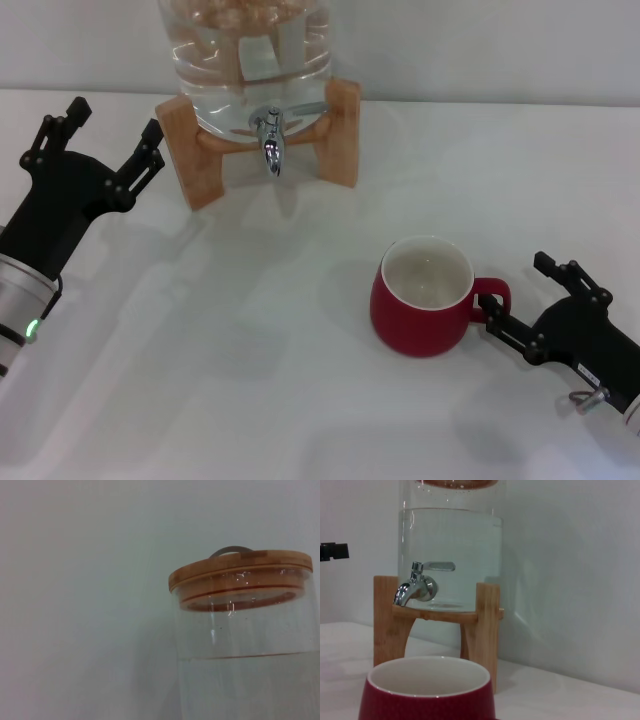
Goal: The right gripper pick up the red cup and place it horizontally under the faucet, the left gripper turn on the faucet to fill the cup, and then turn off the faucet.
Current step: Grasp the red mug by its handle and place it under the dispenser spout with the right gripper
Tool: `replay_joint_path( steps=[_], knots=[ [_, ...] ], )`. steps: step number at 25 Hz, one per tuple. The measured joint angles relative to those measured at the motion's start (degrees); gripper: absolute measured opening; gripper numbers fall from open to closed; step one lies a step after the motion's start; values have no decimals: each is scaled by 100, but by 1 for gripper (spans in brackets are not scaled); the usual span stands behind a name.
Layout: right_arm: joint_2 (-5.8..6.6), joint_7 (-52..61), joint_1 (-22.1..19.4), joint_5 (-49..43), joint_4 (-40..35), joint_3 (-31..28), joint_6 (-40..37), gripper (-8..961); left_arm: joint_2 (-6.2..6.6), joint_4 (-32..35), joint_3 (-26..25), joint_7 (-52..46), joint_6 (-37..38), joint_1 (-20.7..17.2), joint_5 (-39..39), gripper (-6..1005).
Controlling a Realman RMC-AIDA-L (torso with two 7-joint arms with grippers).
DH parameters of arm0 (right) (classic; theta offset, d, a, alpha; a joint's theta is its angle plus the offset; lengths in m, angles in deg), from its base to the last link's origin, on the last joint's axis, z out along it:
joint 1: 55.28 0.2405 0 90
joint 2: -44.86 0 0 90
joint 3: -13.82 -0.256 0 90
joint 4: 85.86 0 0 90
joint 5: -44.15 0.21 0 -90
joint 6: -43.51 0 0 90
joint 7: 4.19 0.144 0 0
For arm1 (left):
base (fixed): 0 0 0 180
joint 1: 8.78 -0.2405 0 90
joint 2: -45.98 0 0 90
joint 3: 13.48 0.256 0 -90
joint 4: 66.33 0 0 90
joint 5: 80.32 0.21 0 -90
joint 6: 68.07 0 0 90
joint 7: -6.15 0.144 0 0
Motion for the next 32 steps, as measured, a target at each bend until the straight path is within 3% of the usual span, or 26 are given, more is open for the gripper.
replay_joint_path(
  steps=[32],
  knots=[
    [-17, 53, 38, 9, -44, -212, 18, 792, 0, 0, 0, 0, 9, 1, 0, 876]
  ],
)
